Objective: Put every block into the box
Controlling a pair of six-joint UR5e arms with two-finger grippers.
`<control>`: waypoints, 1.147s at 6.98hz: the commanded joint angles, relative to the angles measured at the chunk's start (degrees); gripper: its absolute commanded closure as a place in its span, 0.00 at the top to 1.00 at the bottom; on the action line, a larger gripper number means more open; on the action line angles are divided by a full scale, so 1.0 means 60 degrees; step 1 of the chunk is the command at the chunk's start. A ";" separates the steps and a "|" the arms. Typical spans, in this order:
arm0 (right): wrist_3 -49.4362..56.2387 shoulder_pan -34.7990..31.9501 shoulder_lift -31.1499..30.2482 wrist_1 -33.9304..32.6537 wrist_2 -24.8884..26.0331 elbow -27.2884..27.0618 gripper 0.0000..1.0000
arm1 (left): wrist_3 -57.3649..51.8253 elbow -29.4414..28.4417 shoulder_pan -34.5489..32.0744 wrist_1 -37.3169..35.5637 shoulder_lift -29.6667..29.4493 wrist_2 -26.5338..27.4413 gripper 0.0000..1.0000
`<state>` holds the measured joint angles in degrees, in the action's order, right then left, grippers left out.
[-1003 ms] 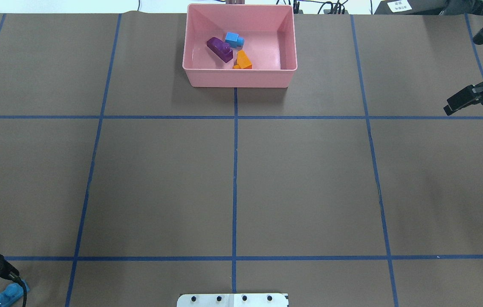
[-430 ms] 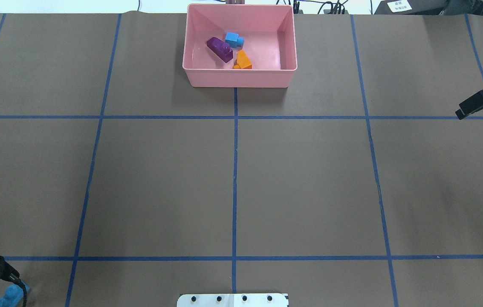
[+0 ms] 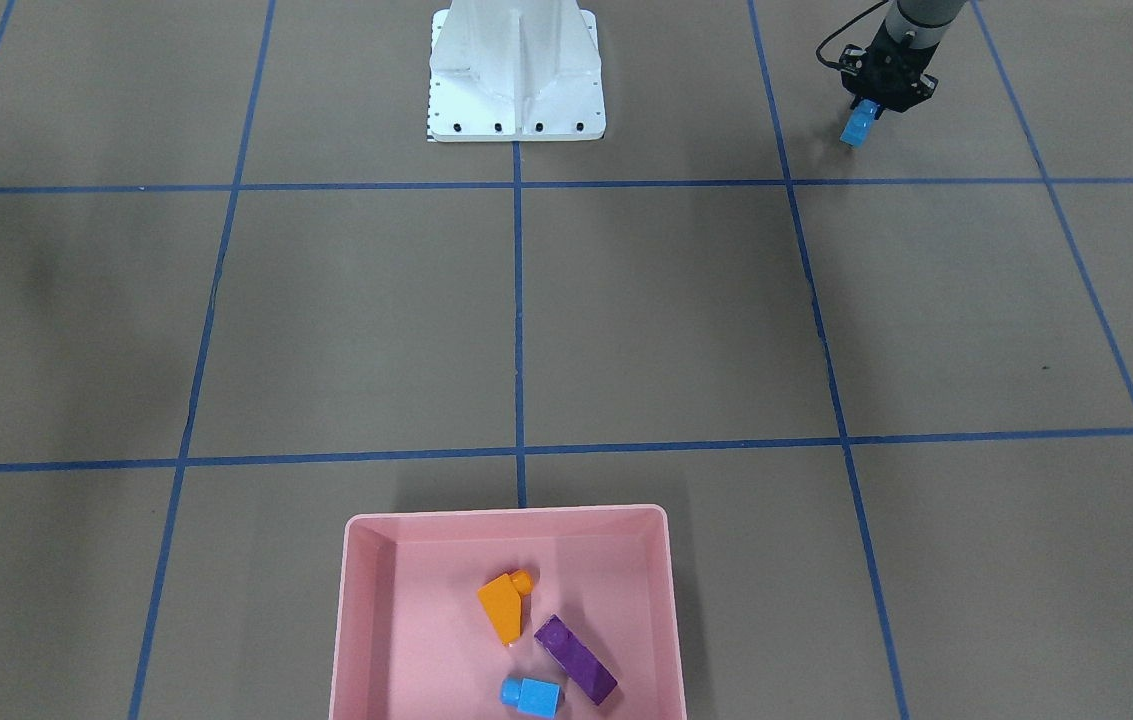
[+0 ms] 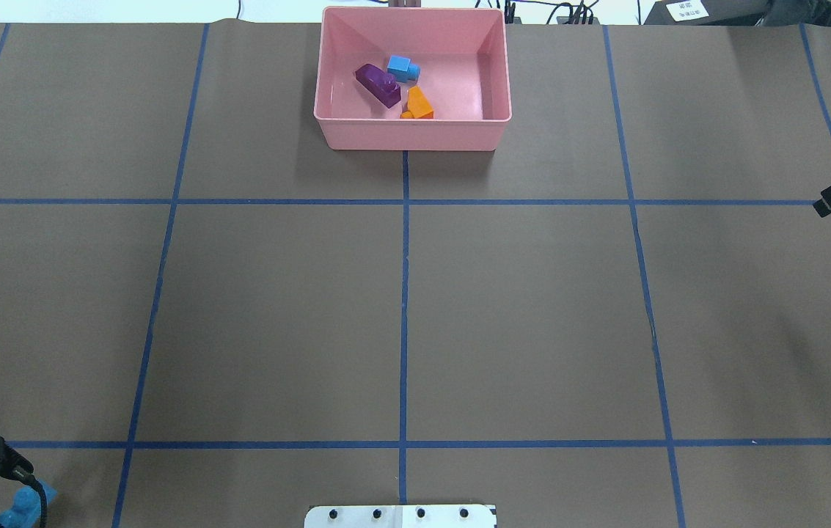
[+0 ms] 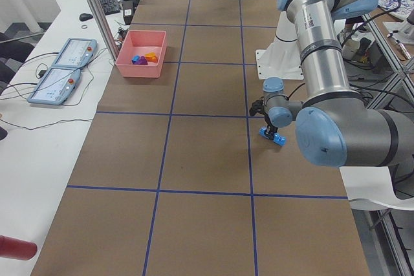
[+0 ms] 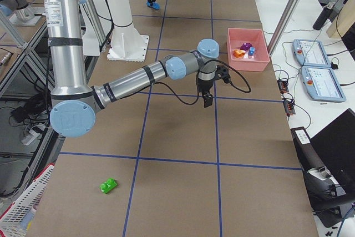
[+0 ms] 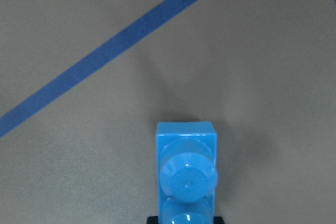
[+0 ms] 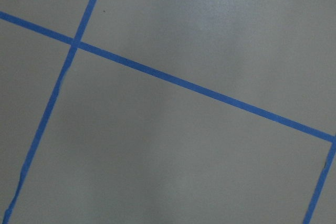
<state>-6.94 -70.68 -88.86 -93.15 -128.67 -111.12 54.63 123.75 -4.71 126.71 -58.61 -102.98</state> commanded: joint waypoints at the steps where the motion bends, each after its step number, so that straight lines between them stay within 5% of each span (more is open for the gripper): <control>1: 0.1049 -0.0261 -0.0947 0.0070 0.0000 0.0090 1.00 | 0.0737 0.0773 -0.0093 -0.0010 -0.0002 -0.0019 0.00; 3: 0.1098 -0.0232 -0.1448 0.0099 0.0058 0.0106 1.00 | 0.0884 0.1534 -0.0675 -0.0025 -0.0438 -0.0485 0.00; 5: 0.1127 -0.0160 -0.1742 0.0056 0.0058 0.0121 1.00 | 0.0988 0.1480 -0.1904 -0.0025 -0.2073 -0.1364 0.00; 8: 0.2348 0.0440 -0.2779 0.0129 0.0480 0.0150 1.00 | 0.1235 0.1203 -0.2714 -0.0069 -0.3689 -0.1426 0.00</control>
<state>2.50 -69.41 -102.73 -92.54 -127.46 -110.34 61.19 131.85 -19.09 126.35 -77.32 -111.48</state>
